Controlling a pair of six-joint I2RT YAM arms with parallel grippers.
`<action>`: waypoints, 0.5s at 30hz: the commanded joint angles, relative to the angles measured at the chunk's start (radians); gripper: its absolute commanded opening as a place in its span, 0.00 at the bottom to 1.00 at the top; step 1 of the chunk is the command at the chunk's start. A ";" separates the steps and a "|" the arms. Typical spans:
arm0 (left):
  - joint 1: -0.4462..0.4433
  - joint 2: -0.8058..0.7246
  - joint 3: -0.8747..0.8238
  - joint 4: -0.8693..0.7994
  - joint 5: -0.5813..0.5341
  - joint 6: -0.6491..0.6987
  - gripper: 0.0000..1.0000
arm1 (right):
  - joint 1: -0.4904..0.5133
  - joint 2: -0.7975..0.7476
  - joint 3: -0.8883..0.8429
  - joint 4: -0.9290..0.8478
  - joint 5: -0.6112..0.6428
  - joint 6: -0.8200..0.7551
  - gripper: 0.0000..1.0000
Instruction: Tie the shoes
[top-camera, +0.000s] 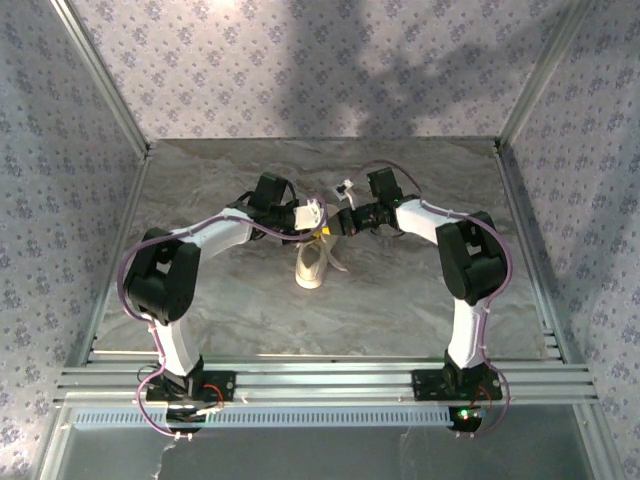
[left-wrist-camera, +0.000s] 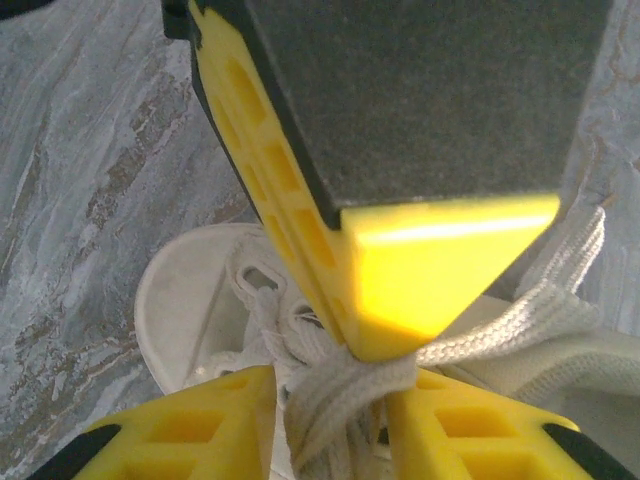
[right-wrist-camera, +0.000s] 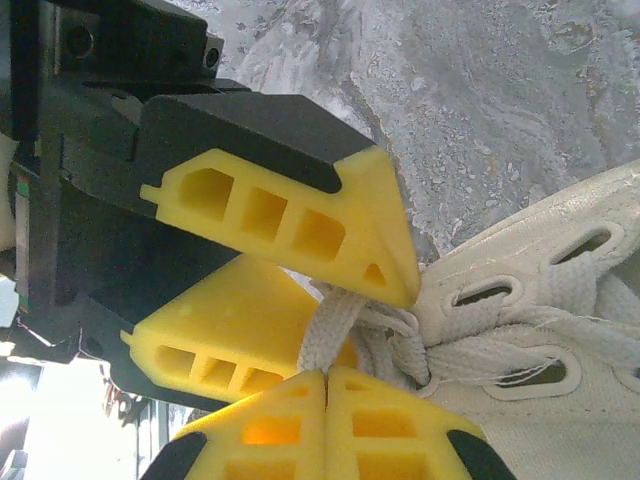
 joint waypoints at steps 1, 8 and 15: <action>-0.006 0.017 0.021 0.040 0.004 -0.011 0.31 | 0.003 0.002 0.014 -0.028 -0.014 -0.023 0.00; -0.013 0.008 -0.008 0.110 -0.045 -0.044 0.26 | 0.007 -0.008 0.006 -0.037 -0.034 -0.023 0.00; -0.021 0.001 -0.038 0.148 -0.053 -0.050 0.16 | 0.010 -0.012 0.008 -0.058 -0.050 -0.023 0.00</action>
